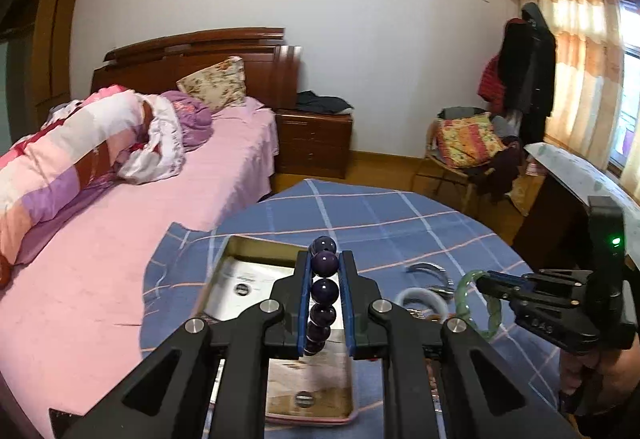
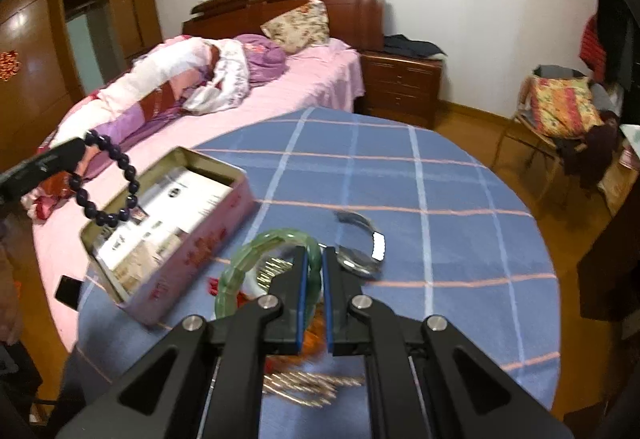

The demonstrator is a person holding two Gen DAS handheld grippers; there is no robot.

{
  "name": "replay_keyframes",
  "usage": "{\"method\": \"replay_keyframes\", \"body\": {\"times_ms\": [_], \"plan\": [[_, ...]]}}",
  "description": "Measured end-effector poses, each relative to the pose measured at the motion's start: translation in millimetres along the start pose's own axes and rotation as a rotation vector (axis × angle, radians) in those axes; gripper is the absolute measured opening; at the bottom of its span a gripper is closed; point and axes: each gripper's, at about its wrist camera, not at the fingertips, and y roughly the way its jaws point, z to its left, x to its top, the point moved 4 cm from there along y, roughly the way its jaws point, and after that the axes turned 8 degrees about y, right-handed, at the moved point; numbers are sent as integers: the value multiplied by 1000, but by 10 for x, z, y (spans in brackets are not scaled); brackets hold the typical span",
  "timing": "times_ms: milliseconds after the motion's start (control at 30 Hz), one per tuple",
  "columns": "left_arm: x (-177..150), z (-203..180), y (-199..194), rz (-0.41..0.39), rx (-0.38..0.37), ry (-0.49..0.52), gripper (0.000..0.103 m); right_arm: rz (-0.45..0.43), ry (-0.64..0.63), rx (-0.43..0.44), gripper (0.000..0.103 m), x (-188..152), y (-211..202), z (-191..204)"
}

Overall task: Organize jewelry
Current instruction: 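Carry the bead bracelet and green bangle into the tin and open both tools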

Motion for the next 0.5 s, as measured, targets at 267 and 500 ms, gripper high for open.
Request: {"method": "replay_keyframes", "body": {"times_ms": [267,500], "plan": [[-83,254,67,22,41,-33,13,-3,-59,91,8,164,163,465],[-115,363,168,43,61,-51,13,1,-95,154,8,237,307,785]]}}
